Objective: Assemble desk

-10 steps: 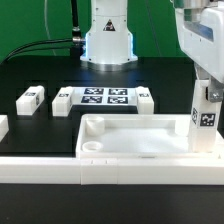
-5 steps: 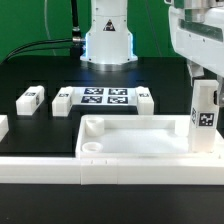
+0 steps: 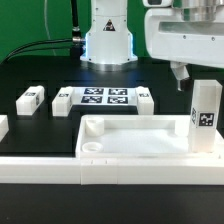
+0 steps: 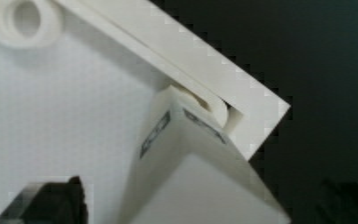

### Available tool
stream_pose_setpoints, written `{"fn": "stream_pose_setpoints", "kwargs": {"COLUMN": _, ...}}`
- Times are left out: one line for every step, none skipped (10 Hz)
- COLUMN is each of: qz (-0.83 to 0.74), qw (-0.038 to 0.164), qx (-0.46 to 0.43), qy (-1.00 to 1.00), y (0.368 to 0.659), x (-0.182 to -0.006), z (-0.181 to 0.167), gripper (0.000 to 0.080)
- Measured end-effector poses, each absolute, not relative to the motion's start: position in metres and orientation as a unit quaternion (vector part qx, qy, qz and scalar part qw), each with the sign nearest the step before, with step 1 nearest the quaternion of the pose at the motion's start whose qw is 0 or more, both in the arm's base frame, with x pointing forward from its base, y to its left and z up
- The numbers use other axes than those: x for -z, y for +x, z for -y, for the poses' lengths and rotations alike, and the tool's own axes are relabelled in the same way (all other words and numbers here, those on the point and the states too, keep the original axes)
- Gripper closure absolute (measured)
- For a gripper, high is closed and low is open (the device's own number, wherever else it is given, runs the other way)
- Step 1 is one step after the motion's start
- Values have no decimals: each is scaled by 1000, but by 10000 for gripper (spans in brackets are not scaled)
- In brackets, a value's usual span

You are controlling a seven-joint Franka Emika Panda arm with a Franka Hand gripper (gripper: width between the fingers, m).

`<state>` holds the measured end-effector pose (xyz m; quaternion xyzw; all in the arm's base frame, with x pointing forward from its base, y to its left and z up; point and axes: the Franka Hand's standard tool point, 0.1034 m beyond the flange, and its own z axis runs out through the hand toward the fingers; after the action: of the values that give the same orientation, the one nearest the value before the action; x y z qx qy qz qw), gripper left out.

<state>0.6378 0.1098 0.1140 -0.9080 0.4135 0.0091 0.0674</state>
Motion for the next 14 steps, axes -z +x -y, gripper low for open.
{"fn": "stream_pose_setpoints", "kwargs": {"qz": -351, "qw": 63, "qx": -2, "qy": -934, "y": 639, "x": -115, "z": -111, "gripper": 151}}
{"fn": "stream_pose_setpoints", "kwargs": {"qz": -302, "qw": 62, "qx": 2, "qy": -951, "y": 639, "x": -114, "z": -111, "gripper": 151}}
{"fn": "stream_pose_setpoints", "kwargs": {"qz": -252, "qw": 60, "qx": 6, "qy": -966, "y": 640, "x": -114, "z": -111, "gripper": 151}}
{"fn": "stream_pose_setpoints", "kwargs": {"qz": -179, "qw": 54, "qx": 11, "qy": -982, "y": 640, "x": -113, "z": -110, "gripper": 151}}
{"fn": "stream_pose_setpoints", "kwargs": {"qz": -158, "qw": 51, "qx": 12, "qy": -986, "y": 640, "x": -112, "z": -111, "gripper": 151}}
{"fn": "stream_pose_setpoints", "kwargs": {"qz": -84, "qw": 40, "qx": 17, "qy": -996, "y": 640, "x": -112, "z": -109, "gripper": 151}}
{"fn": "stream_pose_setpoints", "kwargs": {"qz": -52, "qw": 33, "qx": 20, "qy": -998, "y": 641, "x": -113, "z": -109, "gripper": 151}}
{"fn": "stream_pose_setpoints", "kwargs": {"qz": -50, "qw": 33, "qx": 24, "qy": -998, "y": 642, "x": -113, "z": -110, "gripper": 160}}
{"fn": "stream_pose_setpoints", "kwargs": {"qz": -51, "qw": 33, "qx": 24, "qy": -998, "y": 642, "x": -113, "z": -110, "gripper": 160}}
{"fn": "stream_pose_setpoints", "kwargs": {"qz": -51, "qw": 33, "qx": 24, "qy": -998, "y": 642, "x": -113, "z": -109, "gripper": 318}}
{"fn": "stream_pose_setpoints", "kwargs": {"qz": -52, "qw": 33, "qx": 24, "qy": -998, "y": 642, "x": -113, "z": -109, "gripper": 318}}
{"fn": "stream_pose_setpoints", "kwargs": {"qz": -57, "qw": 33, "qx": 23, "qy": -998, "y": 642, "x": -113, "z": -109, "gripper": 514}}
{"fn": "stream_pose_setpoints", "kwargs": {"qz": -63, "qw": 33, "qx": 23, "qy": -997, "y": 642, "x": -113, "z": -109, "gripper": 511}}
{"fn": "stream_pose_setpoints", "kwargs": {"qz": -64, "qw": 33, "qx": 23, "qy": -997, "y": 642, "x": -113, "z": -109, "gripper": 511}}
